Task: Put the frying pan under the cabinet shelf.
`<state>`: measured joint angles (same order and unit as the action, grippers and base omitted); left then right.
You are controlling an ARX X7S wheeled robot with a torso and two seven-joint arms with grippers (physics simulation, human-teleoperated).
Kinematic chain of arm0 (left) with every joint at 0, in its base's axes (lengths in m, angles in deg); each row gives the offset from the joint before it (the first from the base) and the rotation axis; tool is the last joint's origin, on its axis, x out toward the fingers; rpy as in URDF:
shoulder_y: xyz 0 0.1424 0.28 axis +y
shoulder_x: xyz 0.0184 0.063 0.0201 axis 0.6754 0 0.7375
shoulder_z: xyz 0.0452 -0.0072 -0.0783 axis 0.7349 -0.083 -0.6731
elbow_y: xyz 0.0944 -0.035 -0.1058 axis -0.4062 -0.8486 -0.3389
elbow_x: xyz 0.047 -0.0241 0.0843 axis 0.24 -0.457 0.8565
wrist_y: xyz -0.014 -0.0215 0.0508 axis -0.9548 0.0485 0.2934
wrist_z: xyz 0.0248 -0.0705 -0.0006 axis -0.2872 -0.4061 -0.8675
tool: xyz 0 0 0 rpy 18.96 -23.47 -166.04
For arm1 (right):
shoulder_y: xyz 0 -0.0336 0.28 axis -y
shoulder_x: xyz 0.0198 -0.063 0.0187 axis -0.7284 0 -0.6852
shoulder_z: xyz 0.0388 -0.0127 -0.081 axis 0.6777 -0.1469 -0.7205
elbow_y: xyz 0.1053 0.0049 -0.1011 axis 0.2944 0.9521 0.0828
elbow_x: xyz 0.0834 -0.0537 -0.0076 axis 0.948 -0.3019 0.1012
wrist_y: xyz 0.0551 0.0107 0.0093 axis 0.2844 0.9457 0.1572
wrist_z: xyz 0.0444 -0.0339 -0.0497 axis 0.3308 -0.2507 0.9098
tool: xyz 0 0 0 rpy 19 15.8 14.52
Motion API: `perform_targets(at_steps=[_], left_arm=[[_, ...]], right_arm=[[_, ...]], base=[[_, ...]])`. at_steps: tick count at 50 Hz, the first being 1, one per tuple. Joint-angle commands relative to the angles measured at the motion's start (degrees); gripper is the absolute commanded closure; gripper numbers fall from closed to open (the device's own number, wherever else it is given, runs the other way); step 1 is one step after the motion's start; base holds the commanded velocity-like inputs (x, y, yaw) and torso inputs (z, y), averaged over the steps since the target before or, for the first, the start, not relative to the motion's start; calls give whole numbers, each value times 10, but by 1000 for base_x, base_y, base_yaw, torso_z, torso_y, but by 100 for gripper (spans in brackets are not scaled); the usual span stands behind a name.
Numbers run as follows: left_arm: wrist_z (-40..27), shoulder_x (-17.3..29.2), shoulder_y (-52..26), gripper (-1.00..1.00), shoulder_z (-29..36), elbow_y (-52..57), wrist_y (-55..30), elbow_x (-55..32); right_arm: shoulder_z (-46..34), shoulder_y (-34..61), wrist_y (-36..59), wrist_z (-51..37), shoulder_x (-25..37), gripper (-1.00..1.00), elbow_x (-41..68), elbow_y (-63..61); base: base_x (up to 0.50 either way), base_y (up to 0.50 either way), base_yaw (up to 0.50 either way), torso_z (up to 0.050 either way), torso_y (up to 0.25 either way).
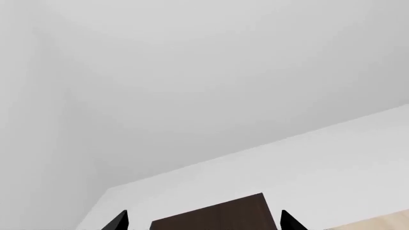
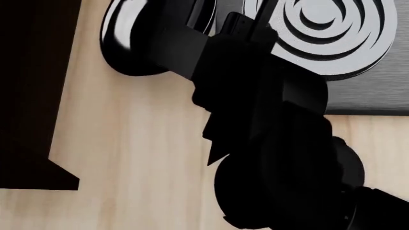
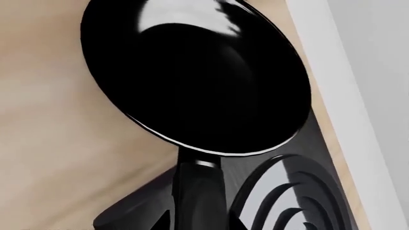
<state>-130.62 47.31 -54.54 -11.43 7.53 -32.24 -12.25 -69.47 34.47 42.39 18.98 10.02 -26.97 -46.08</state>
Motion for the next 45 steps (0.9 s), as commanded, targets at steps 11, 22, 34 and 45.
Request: perform_targets(at_steps=[11,22,34,45], left_arm=[[-7,6,-9,-100,3,0,1,-12],[-8,11,-8,-100,6,4,1,-11],[-3,13,-2,-100,13,8,4,1],[-5,18,14,-100,9,10,13,-7]], right_arm=[[-11,-7,51,34,-1,100,12,-74],[5,-13,66,38,-10,100,18,-91],[45,-34,46,28,-29,100,34,-64],[55,-71,-21,-7,-51,100,48,-9]], base=[[0,0,1,0,0],[0,0,0,1,1],[0,0,0,0,2],[0,1,2,0,0]])
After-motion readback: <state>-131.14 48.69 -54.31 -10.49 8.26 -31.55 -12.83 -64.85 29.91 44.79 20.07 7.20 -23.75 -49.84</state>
